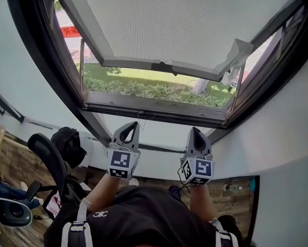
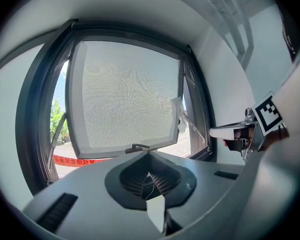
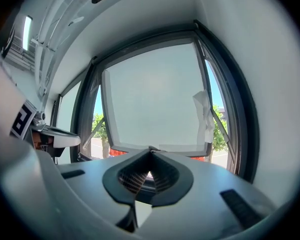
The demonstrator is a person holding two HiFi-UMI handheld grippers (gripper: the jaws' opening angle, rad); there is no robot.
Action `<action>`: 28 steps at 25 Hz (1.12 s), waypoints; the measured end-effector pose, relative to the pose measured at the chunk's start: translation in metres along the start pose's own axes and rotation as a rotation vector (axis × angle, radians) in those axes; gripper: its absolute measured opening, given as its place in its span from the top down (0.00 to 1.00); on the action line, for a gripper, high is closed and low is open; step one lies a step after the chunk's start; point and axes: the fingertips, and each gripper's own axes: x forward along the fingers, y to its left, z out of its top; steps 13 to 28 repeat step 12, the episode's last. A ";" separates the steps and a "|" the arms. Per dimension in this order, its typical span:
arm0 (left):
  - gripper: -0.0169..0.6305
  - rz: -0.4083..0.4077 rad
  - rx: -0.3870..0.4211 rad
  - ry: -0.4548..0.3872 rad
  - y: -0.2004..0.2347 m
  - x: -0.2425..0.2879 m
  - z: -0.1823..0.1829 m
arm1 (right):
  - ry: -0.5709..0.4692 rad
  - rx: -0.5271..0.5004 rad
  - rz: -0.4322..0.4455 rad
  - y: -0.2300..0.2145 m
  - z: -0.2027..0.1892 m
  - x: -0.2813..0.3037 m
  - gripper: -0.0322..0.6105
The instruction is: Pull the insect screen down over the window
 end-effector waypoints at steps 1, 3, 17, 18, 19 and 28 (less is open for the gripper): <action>0.97 0.000 0.002 -0.001 0.000 0.001 0.000 | -0.002 -0.005 -0.001 0.000 0.001 0.001 0.95; 0.97 0.002 0.004 -0.003 0.002 0.003 0.001 | -0.009 -0.017 0.001 0.001 0.004 0.004 0.95; 0.97 0.015 -0.001 -0.007 0.008 0.009 -0.001 | -0.023 -0.043 0.010 0.007 0.008 0.010 0.95; 0.97 0.015 -0.001 -0.007 0.008 0.009 -0.001 | -0.023 -0.043 0.010 0.007 0.008 0.010 0.95; 0.97 0.015 -0.001 -0.007 0.008 0.009 -0.001 | -0.023 -0.043 0.010 0.007 0.008 0.010 0.95; 0.97 0.015 -0.001 -0.007 0.008 0.009 -0.001 | -0.023 -0.043 0.010 0.007 0.008 0.010 0.95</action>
